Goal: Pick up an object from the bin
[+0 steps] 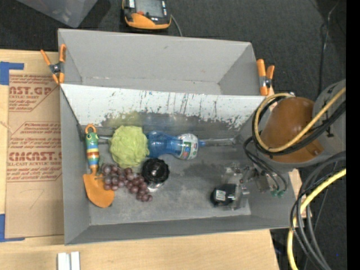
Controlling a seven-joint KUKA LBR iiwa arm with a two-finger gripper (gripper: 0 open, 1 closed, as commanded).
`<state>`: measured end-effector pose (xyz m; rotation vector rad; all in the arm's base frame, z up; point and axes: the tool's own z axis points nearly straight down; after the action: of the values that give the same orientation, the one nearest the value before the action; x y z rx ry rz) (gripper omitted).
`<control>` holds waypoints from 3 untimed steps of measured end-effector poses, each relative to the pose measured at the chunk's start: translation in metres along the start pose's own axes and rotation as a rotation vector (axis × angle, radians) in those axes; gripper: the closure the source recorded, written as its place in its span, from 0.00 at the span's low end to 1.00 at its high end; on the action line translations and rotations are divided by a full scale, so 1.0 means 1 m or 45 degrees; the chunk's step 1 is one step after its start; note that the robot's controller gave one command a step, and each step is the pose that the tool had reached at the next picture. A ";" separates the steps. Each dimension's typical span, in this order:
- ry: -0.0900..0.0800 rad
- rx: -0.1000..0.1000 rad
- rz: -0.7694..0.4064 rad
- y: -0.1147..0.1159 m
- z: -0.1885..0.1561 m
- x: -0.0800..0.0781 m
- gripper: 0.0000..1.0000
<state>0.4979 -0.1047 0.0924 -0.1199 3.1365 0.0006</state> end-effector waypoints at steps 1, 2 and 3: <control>-0.012 0.005 0.019 0.005 0.010 0.001 1.00; -0.012 0.007 0.015 0.009 0.012 -0.001 1.00; -0.019 0.005 0.024 0.042 0.002 -0.016 1.00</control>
Offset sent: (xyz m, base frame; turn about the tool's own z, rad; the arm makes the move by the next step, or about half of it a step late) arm 0.0000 0.0217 -0.0224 0.0001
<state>0.5108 -0.0620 0.0900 -0.0895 3.1227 -0.0045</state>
